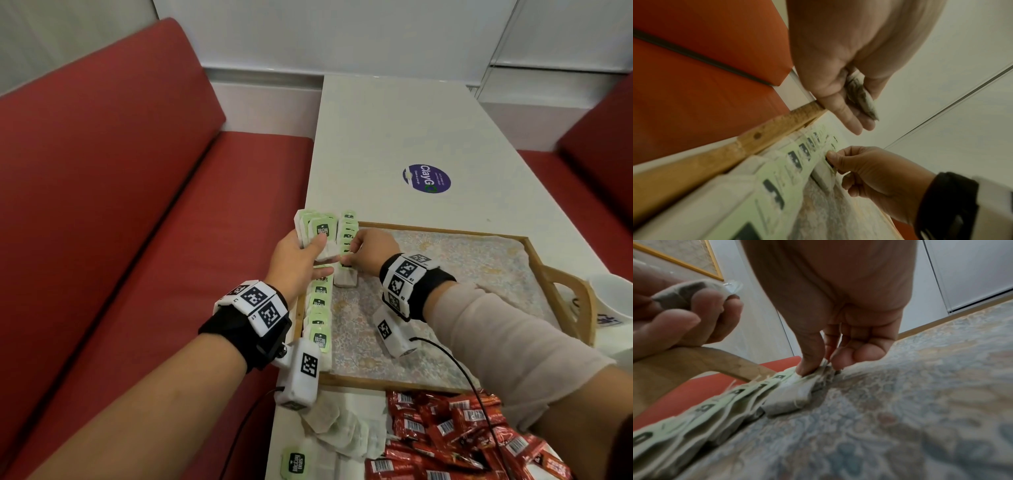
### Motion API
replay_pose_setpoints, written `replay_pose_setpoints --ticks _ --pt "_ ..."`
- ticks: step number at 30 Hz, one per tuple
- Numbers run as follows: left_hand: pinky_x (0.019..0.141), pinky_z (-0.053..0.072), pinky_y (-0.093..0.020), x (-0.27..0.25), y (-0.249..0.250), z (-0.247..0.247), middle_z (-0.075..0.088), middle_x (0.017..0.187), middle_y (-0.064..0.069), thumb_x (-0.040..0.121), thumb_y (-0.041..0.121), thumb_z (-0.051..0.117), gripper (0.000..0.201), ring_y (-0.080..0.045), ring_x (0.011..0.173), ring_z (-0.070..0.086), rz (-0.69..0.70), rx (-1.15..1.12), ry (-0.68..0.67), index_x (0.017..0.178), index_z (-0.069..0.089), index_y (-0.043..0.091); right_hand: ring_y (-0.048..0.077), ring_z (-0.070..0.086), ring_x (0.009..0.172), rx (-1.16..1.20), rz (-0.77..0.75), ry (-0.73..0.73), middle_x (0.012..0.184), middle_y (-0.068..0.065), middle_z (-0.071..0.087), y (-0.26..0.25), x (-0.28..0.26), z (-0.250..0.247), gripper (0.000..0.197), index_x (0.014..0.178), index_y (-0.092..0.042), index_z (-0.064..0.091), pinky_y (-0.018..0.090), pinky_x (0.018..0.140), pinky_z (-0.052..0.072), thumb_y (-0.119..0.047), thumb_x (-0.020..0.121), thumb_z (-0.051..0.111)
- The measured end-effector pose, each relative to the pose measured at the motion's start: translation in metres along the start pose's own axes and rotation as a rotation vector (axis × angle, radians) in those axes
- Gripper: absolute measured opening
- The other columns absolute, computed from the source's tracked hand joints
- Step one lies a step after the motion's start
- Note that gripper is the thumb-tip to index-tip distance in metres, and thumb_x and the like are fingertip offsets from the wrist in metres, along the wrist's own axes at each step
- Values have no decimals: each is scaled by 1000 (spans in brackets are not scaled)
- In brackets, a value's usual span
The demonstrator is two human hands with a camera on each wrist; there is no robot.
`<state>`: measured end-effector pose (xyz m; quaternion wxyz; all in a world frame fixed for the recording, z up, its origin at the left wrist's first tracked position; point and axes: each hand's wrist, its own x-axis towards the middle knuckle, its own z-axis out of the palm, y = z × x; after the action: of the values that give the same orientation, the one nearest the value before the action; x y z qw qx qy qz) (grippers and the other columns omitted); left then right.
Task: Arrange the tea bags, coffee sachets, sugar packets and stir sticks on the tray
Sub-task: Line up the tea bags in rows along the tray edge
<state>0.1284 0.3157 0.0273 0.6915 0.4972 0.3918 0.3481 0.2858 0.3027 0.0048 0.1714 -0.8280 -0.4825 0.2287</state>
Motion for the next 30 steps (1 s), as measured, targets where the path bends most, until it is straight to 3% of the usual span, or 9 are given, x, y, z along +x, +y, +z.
replay_pose_setpoints --ticks 3,5,7,10,13,17,23,30 --pt "57 57 -23 0 1 -1 71 100 -3 97 14 52 13 -16 77 71 -7 0 -12 105 61 18 17 55 76 81 -47 70 82 -1 59 -2 -4 -5 24 80 -16 55 29 66 41 -33 82 70" --pt "59 57 -25 0 2 -2 71 101 -3 96 15 54 14 -16 78 71 -6 10 -18 107 62 19 17 55 72 265 -133 97 81 2 62 -8 -11 -12 27 88 -8 60 33 68 46 -35 92 58" --pt "63 58 -28 0 2 -2 72 99 -3 95 15 56 14 -15 77 71 -4 16 -20 107 62 20 12 54 61 460 -186 56 77 -1 62 -16 -22 -21 34 91 -5 62 29 59 47 -36 97 49" --pt "63 58 -28 -1 4 0 72 94 -1 93 15 58 13 -13 73 71 7 38 -32 104 63 22 7 49 51 560 -234 -16 72 -3 61 -22 -32 -29 22 86 -10 62 15 48 39 -29 95 55" --pt "59 56 -25 -3 5 1 71 90 2 92 16 60 13 -11 70 70 23 65 -48 100 63 25 3 47 49 586 -257 -35 67 -1 56 -24 -35 -31 10 85 -8 62 13 47 37 -16 91 62" --pt "56 55 -24 -2 6 1 70 95 -4 97 21 53 11 -13 70 71 9 58 -34 105 60 21 0 45 41 700 -236 -3 63 -1 54 -24 -36 -32 17 74 -11 57 12 43 38 -8 90 62" --pt "49 54 -22 0 5 3 69 90 -1 101 24 44 15 -10 61 69 -12 -10 66 106 56 17 5 44 37 780 -129 38 62 2 55 -7 -35 -28 14 78 -10 55 14 39 35 -9 92 59" --pt "52 56 -23 1 4 2 66 93 -1 101 27 43 20 -9 62 69 -16 -11 73 111 54 14 5 43 33 589 -27 -100 72 8 59 11 -33 -18 17 77 -13 53 16 37 34 -9 93 58"
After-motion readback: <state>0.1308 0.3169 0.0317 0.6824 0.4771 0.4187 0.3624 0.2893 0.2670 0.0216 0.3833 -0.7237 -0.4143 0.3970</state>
